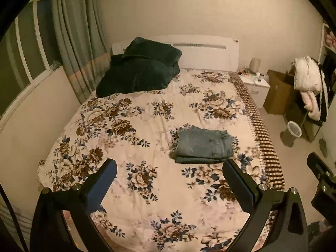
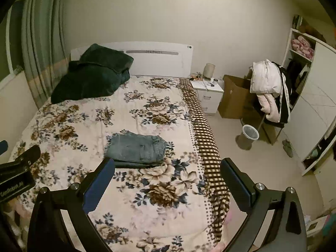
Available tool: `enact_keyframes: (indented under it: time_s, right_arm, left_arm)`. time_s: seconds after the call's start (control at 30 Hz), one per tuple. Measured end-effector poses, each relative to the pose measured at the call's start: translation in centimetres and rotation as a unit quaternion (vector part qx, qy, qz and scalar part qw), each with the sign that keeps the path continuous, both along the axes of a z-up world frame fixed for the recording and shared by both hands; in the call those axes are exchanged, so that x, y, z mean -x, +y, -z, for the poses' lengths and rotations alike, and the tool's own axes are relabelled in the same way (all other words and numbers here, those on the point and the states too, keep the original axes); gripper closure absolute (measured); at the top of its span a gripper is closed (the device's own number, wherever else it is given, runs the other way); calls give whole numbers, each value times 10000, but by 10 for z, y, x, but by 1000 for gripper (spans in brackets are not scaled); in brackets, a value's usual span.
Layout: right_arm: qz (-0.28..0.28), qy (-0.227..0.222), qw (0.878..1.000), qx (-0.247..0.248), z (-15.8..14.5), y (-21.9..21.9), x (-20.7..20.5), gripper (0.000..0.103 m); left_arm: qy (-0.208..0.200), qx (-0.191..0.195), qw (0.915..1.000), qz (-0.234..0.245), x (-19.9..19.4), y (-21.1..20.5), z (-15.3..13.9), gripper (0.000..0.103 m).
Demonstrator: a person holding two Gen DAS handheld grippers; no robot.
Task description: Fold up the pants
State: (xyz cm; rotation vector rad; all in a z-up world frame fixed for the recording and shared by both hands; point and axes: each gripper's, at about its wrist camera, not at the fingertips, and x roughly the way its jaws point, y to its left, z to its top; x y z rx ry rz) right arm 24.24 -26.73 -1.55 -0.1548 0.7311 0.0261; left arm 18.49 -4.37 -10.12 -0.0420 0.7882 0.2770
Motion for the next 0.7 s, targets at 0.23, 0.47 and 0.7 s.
enact_keyframes:
  time_s: [0.23, 0.47, 0.7]
  right_arm:
    - [76, 260, 9996, 28, 39, 5, -40, 1]
    - [117, 450, 9989, -41, 63, 10, -61, 1]
    - [189, 545, 9982, -143, 75, 12, -69, 1]
  left_arm:
    - [126, -82, 9999, 16, -30, 1, 21, 0]
    - [205, -101, 9997, 14, -48, 4, 32, 0]
    - [204, -83, 9998, 28, -54, 4, 34, 0]
